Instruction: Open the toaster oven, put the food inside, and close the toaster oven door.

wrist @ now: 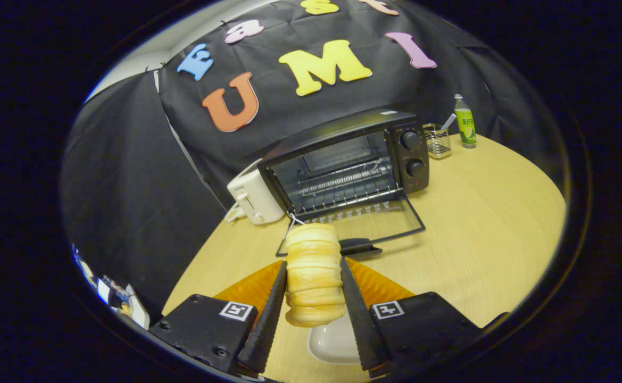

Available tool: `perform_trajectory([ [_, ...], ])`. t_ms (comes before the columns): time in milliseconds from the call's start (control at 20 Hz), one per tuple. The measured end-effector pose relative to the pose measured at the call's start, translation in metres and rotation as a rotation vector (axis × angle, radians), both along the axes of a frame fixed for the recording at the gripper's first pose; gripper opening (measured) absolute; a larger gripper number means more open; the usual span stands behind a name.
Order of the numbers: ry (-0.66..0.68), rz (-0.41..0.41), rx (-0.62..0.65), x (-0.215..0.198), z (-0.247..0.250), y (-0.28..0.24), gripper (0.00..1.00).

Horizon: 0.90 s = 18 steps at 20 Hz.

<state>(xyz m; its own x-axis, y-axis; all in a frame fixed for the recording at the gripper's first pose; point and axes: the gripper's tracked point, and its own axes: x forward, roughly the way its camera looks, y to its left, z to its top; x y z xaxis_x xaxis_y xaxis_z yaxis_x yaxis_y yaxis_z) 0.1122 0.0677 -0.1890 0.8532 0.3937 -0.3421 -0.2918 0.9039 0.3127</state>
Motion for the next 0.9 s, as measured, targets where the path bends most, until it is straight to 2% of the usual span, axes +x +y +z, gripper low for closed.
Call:
perform_trajectory([
  [150,-0.063,0.008,0.07,0.018,0.015,0.011,0.68],
  [300,-0.101,0.035,0.188,0.039,0.023,0.028,0.67],
  [450,-0.166,0.017,0.326,0.075,0.032,0.032,0.67],
  [750,-0.051,-0.048,0.435,0.146,0.009,0.015,0.67],
  [900,-0.041,-0.1,0.474,0.178,0.008,0.001,0.67],
])
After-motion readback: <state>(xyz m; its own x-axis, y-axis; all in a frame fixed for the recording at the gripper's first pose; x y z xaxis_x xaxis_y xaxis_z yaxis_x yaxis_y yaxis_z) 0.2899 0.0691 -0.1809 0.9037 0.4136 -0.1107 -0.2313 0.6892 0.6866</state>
